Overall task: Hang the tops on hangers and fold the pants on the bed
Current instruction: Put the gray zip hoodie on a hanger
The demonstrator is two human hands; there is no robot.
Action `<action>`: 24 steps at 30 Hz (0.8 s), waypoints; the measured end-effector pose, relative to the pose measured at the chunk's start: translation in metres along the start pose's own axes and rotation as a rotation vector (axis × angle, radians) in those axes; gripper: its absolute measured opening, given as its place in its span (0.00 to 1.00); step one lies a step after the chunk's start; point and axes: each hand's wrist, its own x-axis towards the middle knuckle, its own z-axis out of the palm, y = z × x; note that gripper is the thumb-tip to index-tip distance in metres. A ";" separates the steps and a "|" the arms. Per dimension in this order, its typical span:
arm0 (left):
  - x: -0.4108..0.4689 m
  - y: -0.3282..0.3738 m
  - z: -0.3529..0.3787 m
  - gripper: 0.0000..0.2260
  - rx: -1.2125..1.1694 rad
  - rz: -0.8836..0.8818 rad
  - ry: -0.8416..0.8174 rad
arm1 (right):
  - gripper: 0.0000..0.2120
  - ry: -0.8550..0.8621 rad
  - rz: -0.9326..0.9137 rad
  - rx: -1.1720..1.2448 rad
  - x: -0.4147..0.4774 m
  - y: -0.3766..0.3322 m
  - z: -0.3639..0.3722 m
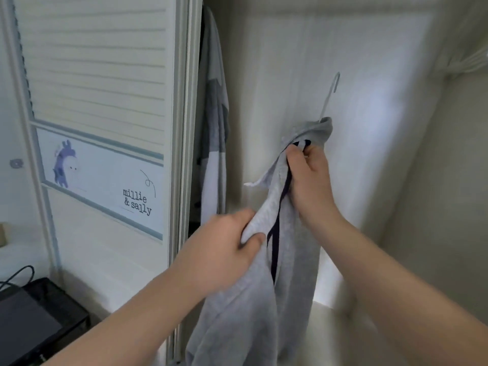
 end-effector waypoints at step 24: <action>0.347 0.046 -0.105 0.06 0.659 0.178 0.313 | 0.17 0.063 -0.410 -0.213 0.390 -0.068 -0.002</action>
